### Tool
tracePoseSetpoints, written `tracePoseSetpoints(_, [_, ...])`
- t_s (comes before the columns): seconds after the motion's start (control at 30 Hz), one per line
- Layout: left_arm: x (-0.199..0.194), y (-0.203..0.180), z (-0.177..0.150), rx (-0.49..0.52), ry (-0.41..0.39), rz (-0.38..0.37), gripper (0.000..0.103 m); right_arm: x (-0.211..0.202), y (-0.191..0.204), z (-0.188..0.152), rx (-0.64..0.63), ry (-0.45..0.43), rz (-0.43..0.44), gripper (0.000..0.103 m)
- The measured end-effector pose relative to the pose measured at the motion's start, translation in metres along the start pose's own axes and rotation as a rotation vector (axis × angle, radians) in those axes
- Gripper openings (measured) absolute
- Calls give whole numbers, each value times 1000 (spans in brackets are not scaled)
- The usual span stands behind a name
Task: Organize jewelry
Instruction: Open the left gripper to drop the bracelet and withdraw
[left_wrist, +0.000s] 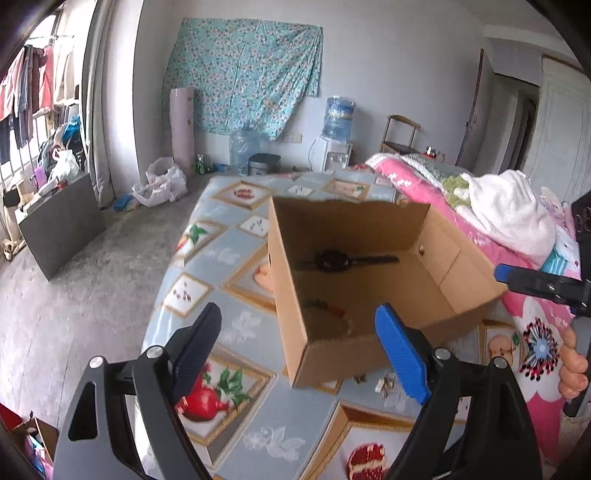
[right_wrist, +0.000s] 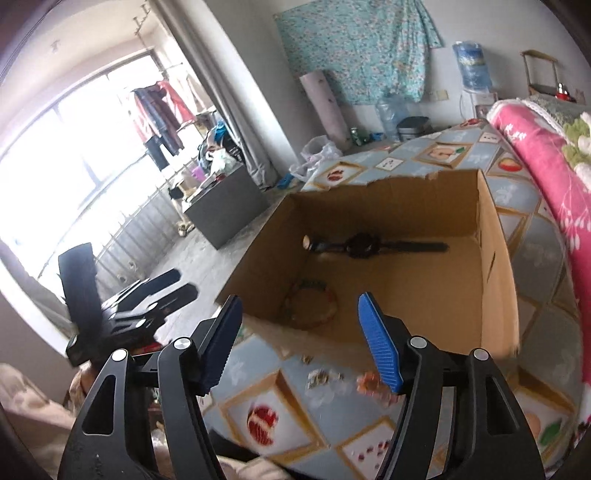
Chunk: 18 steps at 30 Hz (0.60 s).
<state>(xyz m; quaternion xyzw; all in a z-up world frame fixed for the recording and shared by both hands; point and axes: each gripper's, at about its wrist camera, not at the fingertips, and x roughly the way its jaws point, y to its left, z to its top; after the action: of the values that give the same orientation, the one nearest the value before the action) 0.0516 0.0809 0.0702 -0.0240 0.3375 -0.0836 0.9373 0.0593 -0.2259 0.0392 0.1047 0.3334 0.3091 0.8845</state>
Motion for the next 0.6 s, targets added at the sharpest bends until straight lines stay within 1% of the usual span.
tracePoseSetpoints(0.07, [4,-3,-11,6,26,-7,84,3,-4,-12,8,28,-7,63])
tracePoseSetpoints(0.13, [11,-8,-20,18,50,-12,84,11,-14,-25,31,75,-43,63])
tracePoseSetpoints(0.2, [23,-13,-29,35,76,-4,84,25,-34,-34,91,134,-96,62])
tracePoseSetpoints(0.27, [38,-19,-33,55,108,31,84,34,-50,-35,148,161,-129,54])
tracePoseSetpoints(0.3, [42,-19,-33,57,114,36,84,38,-59,-34,180,169,-143,50])
tracePoseSetpoints(0.33, [46,-20,-33,55,120,35,84,42,-68,-32,211,172,-155,47])
tracePoseSetpoints(0.43, [58,-19,-32,45,138,12,84,44,-83,-27,268,168,-169,43])
tracePoseSetpoints(0.5, [64,-20,-31,49,148,1,84,46,-92,-23,314,164,-140,43])
tracePoseSetpoints(0.6, [70,-24,-30,53,157,-8,85,45,-97,-19,325,141,-154,42])
